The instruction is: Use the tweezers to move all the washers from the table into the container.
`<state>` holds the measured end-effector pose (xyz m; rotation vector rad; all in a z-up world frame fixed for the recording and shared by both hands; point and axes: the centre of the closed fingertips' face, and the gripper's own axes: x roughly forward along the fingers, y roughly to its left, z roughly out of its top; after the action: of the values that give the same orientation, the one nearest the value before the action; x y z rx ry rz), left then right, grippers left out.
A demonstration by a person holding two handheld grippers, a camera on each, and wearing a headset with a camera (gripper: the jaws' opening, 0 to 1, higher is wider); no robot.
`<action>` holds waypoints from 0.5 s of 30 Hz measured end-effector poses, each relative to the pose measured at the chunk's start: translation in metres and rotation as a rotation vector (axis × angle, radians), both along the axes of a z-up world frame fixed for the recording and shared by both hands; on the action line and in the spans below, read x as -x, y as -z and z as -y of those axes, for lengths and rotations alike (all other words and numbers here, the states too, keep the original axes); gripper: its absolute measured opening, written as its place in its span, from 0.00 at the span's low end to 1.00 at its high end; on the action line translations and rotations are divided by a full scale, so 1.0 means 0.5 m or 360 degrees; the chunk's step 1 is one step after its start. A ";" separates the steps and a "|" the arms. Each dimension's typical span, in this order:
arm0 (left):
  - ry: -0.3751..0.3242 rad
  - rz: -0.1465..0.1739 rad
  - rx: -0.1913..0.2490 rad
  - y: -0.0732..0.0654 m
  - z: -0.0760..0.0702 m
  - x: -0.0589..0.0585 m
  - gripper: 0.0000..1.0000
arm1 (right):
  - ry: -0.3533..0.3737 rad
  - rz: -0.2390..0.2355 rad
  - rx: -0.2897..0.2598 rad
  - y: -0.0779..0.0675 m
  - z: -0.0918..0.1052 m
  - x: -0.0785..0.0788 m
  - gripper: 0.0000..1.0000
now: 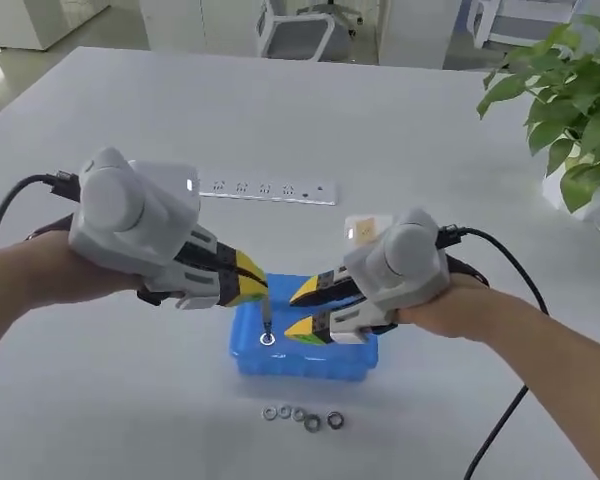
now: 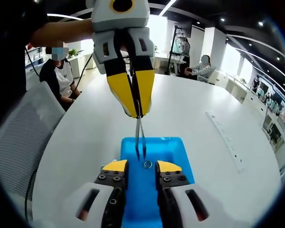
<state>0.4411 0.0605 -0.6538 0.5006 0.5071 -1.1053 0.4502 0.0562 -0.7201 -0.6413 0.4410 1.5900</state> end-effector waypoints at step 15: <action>0.0074 -0.0021 -0.0017 -0.031 0.012 0.039 0.05 | 0.0125 0.0017 -0.0005 -0.025 0.057 0.017 0.28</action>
<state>0.4214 0.0545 -0.6386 0.5166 0.5153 -1.1519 0.4416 0.0275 -0.7076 -0.6225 0.4504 1.5122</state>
